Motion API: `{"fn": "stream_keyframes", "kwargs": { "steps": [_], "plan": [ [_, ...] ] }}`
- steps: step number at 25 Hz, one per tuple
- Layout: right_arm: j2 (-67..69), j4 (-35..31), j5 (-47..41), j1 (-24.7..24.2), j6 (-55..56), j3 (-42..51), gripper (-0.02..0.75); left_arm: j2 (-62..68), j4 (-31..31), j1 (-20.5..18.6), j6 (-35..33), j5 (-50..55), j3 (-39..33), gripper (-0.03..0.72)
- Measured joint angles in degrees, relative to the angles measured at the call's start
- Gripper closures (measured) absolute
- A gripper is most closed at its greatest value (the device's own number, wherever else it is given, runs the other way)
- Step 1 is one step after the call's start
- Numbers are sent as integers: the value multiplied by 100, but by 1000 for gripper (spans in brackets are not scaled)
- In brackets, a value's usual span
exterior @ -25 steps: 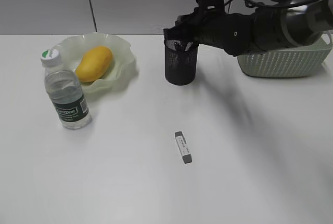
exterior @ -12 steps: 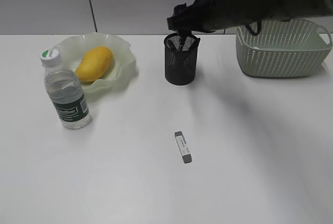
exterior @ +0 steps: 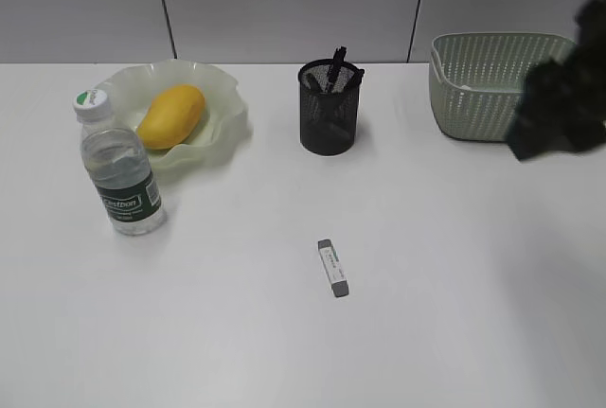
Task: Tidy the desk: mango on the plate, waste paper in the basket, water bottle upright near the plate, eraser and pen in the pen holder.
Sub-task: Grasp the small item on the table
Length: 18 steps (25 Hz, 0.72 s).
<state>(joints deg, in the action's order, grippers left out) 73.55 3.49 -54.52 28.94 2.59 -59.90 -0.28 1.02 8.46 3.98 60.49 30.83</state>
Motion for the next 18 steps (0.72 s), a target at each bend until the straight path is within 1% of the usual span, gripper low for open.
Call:
{"fn": "stream_keyframes", "kwargs": {
  "steps": [5,8,13,15,18],
  "plan": [
    [-2121,154,-975,0,531,1469,274,0,0,0,0,0,0,558],
    [-3427,343,-1438,0,628,2078,278,0,0,0,0,0,0,558],
    [-5365,410,-1464,0,638,2609,283,0,0,-7,0,0,0,558],
    [-6089,422,-1451,0,467,2735,290,0,0,-17,0,0,0,558],
    [-6823,435,-1199,0,262,2849,297,0,0,-17,0,0,0,558]
  ]
}}
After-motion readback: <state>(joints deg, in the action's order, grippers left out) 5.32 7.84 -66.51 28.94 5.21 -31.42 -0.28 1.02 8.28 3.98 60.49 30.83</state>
